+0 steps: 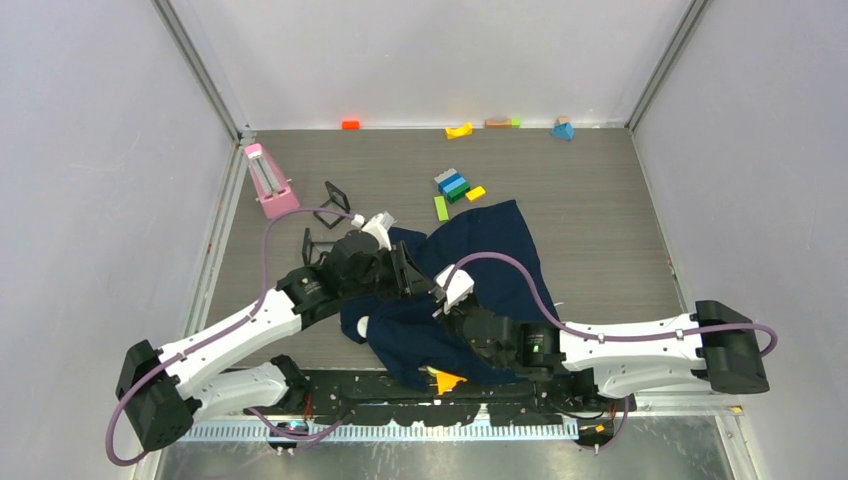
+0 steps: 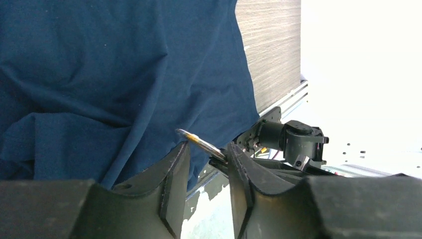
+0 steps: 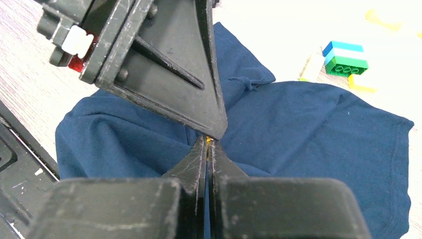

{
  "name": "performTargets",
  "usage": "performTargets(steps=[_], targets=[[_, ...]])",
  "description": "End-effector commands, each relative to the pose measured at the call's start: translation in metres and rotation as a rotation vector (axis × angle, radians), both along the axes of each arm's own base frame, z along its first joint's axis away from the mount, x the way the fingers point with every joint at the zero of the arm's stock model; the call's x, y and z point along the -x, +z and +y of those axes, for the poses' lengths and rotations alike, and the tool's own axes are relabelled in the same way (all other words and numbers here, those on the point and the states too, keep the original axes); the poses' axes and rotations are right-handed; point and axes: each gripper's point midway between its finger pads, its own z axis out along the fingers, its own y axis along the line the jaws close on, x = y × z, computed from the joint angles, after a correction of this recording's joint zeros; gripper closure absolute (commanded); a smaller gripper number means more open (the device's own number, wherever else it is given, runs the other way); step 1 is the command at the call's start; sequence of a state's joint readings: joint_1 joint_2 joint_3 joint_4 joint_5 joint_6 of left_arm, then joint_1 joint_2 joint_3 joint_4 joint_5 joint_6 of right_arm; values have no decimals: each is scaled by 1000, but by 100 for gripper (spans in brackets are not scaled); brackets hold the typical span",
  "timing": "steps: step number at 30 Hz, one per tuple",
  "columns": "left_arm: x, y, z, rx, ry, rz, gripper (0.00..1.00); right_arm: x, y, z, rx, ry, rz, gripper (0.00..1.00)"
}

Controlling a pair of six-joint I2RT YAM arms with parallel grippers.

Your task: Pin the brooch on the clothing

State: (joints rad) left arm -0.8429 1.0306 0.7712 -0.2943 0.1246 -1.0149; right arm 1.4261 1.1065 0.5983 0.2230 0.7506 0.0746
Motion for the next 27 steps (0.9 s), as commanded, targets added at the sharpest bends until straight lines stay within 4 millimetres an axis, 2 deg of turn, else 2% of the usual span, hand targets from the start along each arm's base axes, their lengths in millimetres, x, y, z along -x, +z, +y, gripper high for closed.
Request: performTargets(steps=[1,5,8,10,11,12,13,14,16,19,22,24,26,27], targets=[[-3,10,-10,58,-22,-25,69,0,34,14,-95,-7,-32,99],[-3,6,-13,63,-32,-16,80,1,27,16,-57,-6,-38,99],[-3,3,-15,75,-31,-12,96,3,25,16,-38,-11,-41,99],[-4,3,-15,86,-25,-17,100,5,26,15,-35,-15,-39,93],[-5,4,-14,96,-19,-25,100,6,25,13,-32,-15,-35,83],[-7,6,-13,108,-15,-37,100,6,26,11,-44,-23,-27,77],[-10,8,-10,119,-7,-54,100,7,27,8,-50,-26,-20,61],[-13,11,-6,131,-1,-75,100,6,27,5,-66,-40,-8,55],[-19,14,4,148,-5,-120,100,4,28,-5,-86,-66,20,36],[-20,26,16,176,-71,-203,100,-2,29,-22,-144,-74,129,30],[-9,43,18,210,-220,-274,100,-11,23,-33,-213,-3,291,29],[5,54,18,240,-334,-300,100,-11,28,-38,-288,58,377,29],[15,62,19,255,-412,-314,100,-7,36,-41,-353,129,441,29],[21,66,20,265,-455,-325,100,4,42,-37,-380,206,485,29]])
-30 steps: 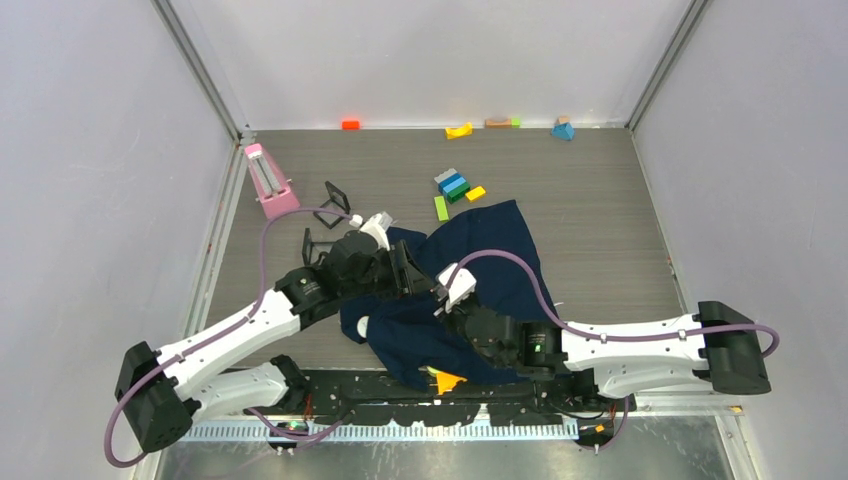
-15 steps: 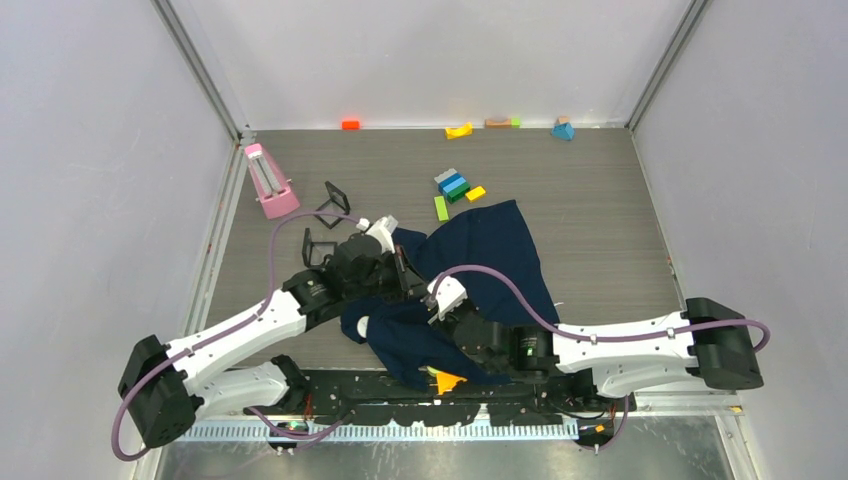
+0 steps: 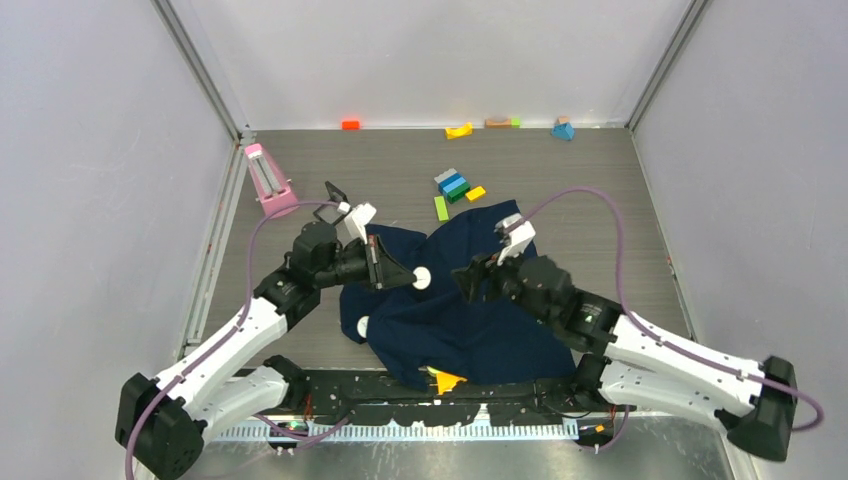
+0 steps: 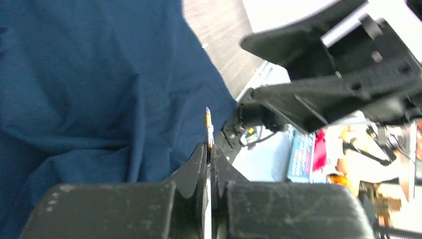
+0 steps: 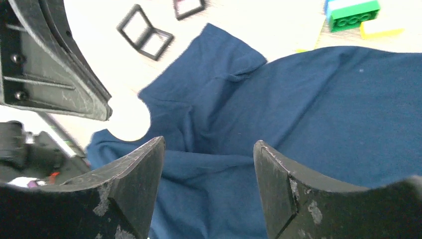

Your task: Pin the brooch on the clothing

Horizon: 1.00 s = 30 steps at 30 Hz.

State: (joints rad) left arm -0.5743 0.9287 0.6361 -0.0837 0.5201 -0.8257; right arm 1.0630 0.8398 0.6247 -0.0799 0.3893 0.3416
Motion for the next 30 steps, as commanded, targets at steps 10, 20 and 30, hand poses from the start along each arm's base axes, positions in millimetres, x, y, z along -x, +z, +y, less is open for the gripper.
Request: performTargets(steps=[10,20,30], targets=[[69,69,-5,139,-528,-245,100,79,73,43,-490,592,295,38],[62,69,-6,148,-481,-264,100,78,78,53,-537,619,335,50],[12,97,15,266,22,-344,100,37,88,48,-835,385,285,54]])
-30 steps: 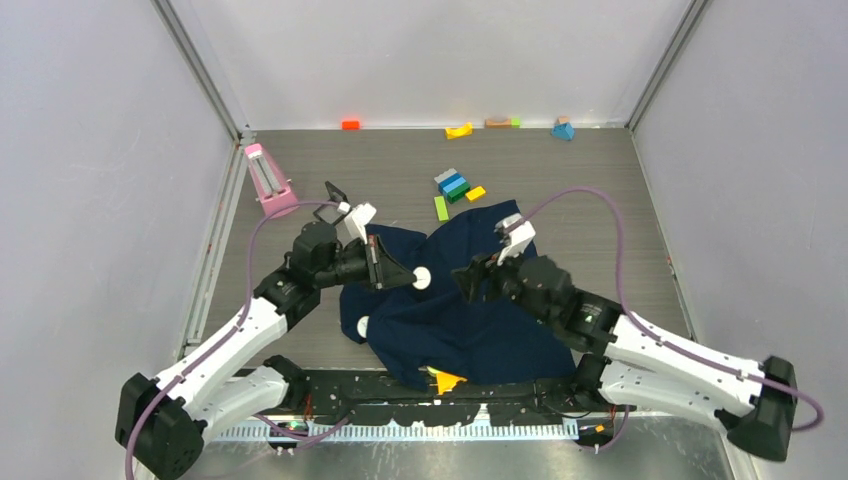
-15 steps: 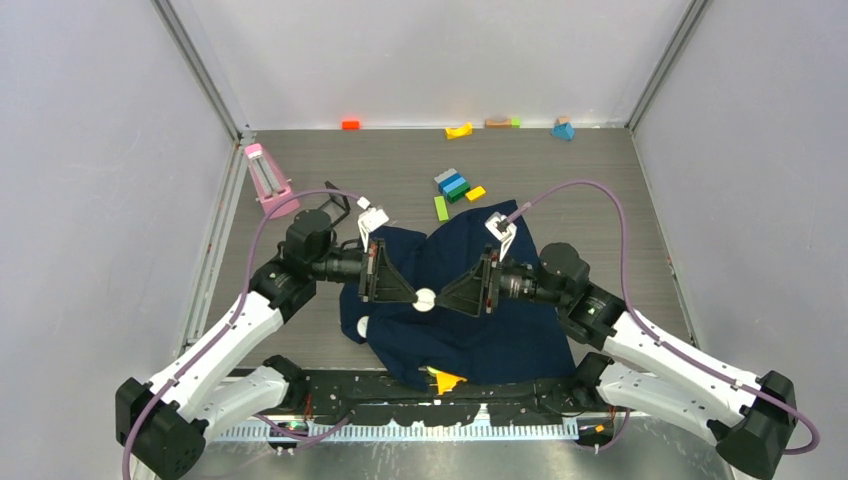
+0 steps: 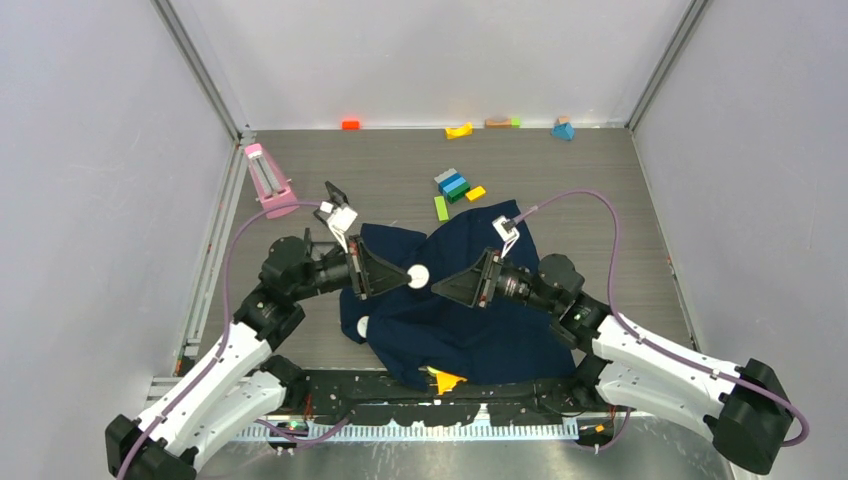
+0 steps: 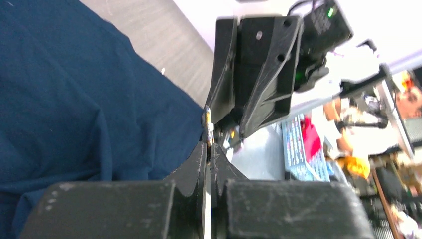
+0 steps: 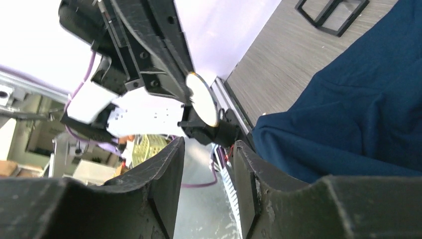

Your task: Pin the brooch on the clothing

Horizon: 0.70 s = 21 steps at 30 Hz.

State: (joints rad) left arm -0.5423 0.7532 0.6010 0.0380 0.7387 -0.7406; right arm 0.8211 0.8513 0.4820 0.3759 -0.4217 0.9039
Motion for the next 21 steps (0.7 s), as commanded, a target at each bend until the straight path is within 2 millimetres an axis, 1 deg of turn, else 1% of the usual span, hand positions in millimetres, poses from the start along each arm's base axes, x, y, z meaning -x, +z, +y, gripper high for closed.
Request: performTargets(steps=[1,3,6,9,14,21], targets=[[-29,43,12,174,230,-43,100,-22,35,0,-209,-142,-1,55],[-30,48,18,223,270,-49,100,-24,45,2,-269,-154,-8,56],[-32,44,23,238,311,-39,100,-23,56,6,-324,-151,-6,57],[-31,41,23,241,307,-24,100,-23,62,13,-349,-143,-10,59],[-28,44,24,248,301,-34,100,-26,62,23,-342,-163,-6,65],[-25,48,24,261,291,-40,100,-28,63,33,-316,-168,-16,66]])
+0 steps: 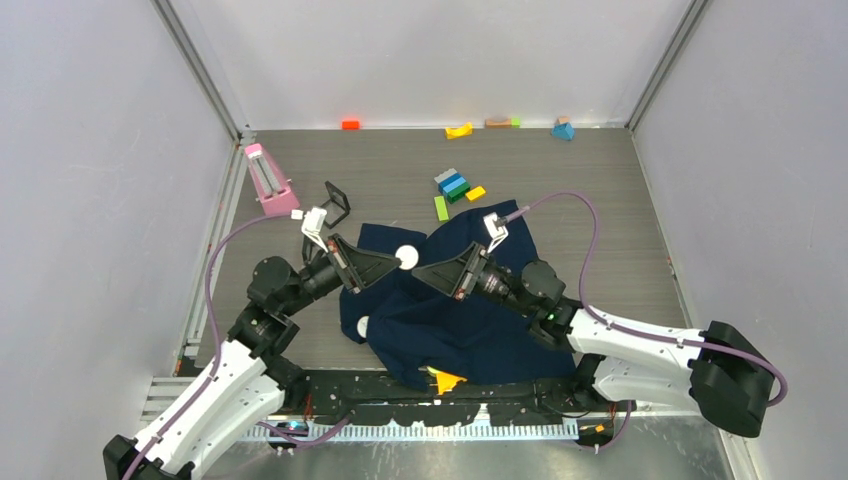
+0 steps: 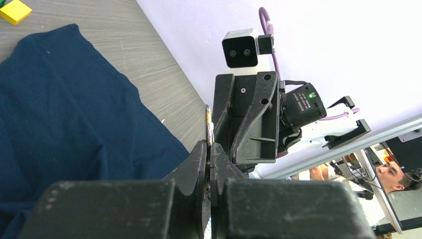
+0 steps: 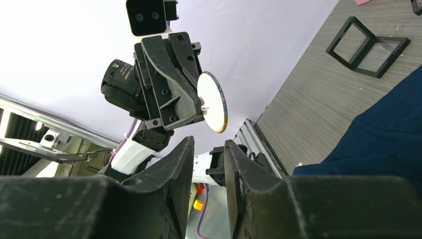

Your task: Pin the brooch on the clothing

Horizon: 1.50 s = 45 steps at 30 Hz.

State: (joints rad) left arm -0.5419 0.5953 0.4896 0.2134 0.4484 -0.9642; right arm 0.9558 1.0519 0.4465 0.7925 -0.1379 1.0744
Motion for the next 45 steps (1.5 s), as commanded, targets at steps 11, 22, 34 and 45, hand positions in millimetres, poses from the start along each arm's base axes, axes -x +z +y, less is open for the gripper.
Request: performTargets(steps=[11,22,34,45], targets=[[4,23,4,61,7,-76,100,-18,43,6,-46,-85,-94,68],[2,23,2,85,1,-63,100,-17,48,11,-35,-70,-124,75],[2,-10,-12,-164,-109,25,20,-38,17,-17,227,-165,-128,99],[25,-23,-17,-471,-438,-87,3,0,-41,-45,614,205,-44,99]])
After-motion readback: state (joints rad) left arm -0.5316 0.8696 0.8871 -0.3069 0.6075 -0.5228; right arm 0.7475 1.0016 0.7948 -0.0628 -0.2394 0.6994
